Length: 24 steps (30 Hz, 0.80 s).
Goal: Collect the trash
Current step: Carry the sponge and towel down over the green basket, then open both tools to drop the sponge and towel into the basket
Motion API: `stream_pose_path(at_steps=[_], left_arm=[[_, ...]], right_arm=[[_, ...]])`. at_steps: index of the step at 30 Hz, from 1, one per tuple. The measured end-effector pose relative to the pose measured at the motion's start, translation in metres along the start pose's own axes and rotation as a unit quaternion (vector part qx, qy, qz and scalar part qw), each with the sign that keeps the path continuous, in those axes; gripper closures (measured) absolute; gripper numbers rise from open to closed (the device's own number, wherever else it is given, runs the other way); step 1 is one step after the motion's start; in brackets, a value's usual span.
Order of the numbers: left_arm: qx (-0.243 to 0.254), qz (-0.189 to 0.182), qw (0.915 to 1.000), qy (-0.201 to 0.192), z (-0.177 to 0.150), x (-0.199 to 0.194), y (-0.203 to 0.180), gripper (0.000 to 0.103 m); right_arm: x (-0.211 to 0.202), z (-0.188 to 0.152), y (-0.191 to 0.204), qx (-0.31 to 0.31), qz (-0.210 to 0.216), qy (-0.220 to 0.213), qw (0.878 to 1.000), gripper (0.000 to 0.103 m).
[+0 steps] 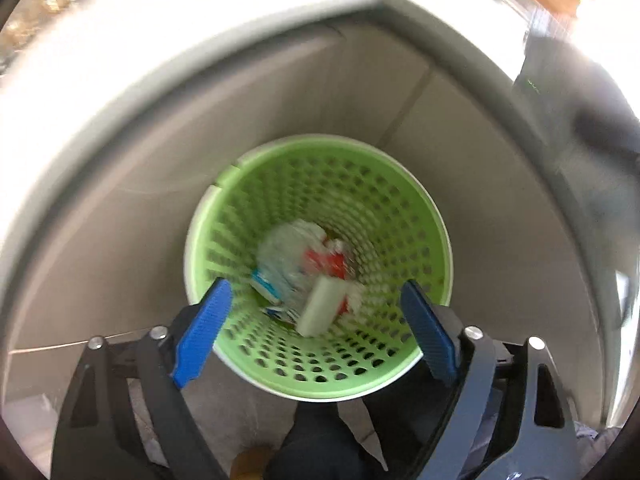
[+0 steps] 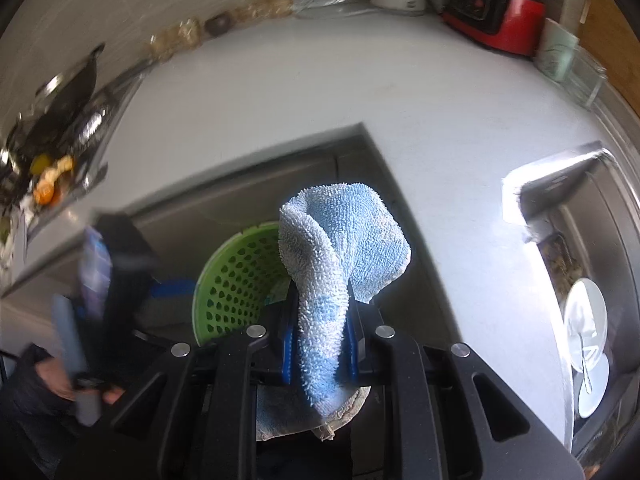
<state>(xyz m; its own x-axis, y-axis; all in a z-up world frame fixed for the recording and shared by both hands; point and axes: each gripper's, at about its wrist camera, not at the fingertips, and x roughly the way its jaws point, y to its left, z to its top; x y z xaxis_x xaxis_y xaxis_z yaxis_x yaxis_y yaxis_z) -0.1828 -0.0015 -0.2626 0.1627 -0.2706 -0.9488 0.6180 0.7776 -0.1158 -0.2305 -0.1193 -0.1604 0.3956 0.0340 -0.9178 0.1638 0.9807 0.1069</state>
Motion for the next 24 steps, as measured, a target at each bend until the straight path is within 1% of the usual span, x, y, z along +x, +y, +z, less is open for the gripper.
stream_pose_path(at_steps=[2,4,7,12,14,15,16,18,19,21,24], left_arm=[[-0.013,0.023,0.9995,-0.019,0.000,-0.015,0.006,0.013],[-0.028,0.033,0.9984,-0.036,-0.002,-0.029,0.011,0.013],[-0.047,0.047,0.9967,-0.048,-0.001,-0.039,0.014,0.013],[-0.076,0.058,0.9947,-0.037,-0.002,-0.036,0.022,0.013],[-0.085,0.065,0.9937,-0.032,-0.003,-0.034,0.024,0.013],[-0.090,0.072,0.9928,-0.030,-0.005,-0.034,0.026,0.013],[-0.093,0.076,0.9923,-0.028,-0.005,-0.033,0.026,0.013],[-0.103,0.088,0.9906,-0.021,-0.009,-0.029,0.029,0.013],[-0.107,0.091,0.9900,-0.017,-0.010,-0.026,0.029,0.013],[-0.117,0.098,0.9882,-0.005,-0.015,-0.022,0.033,0.013],[-0.128,0.110,0.9857,0.007,-0.021,-0.016,0.038,0.013]], right_arm=[[0.018,-0.003,0.002,-0.013,0.010,0.018,1.000,0.083],[0.031,-0.006,0.005,-0.025,0.018,0.031,0.999,0.084],[0.056,-0.012,0.012,-0.049,0.026,0.058,0.997,0.084],[0.088,-0.017,0.018,-0.079,0.041,0.086,0.992,0.083],[0.100,-0.017,0.022,-0.090,0.040,0.091,0.991,0.079],[0.105,-0.018,0.024,-0.094,0.040,0.094,0.990,0.074],[0.111,-0.018,0.025,-0.097,0.041,0.096,0.990,0.062],[0.123,-0.019,0.029,-0.106,0.042,0.102,0.988,0.045],[0.126,-0.019,0.030,-0.110,0.040,0.103,0.988,0.040],[0.134,-0.019,0.035,-0.120,0.038,0.114,0.985,0.039],[0.133,-0.017,0.038,-0.120,0.042,0.114,0.985,0.028]])
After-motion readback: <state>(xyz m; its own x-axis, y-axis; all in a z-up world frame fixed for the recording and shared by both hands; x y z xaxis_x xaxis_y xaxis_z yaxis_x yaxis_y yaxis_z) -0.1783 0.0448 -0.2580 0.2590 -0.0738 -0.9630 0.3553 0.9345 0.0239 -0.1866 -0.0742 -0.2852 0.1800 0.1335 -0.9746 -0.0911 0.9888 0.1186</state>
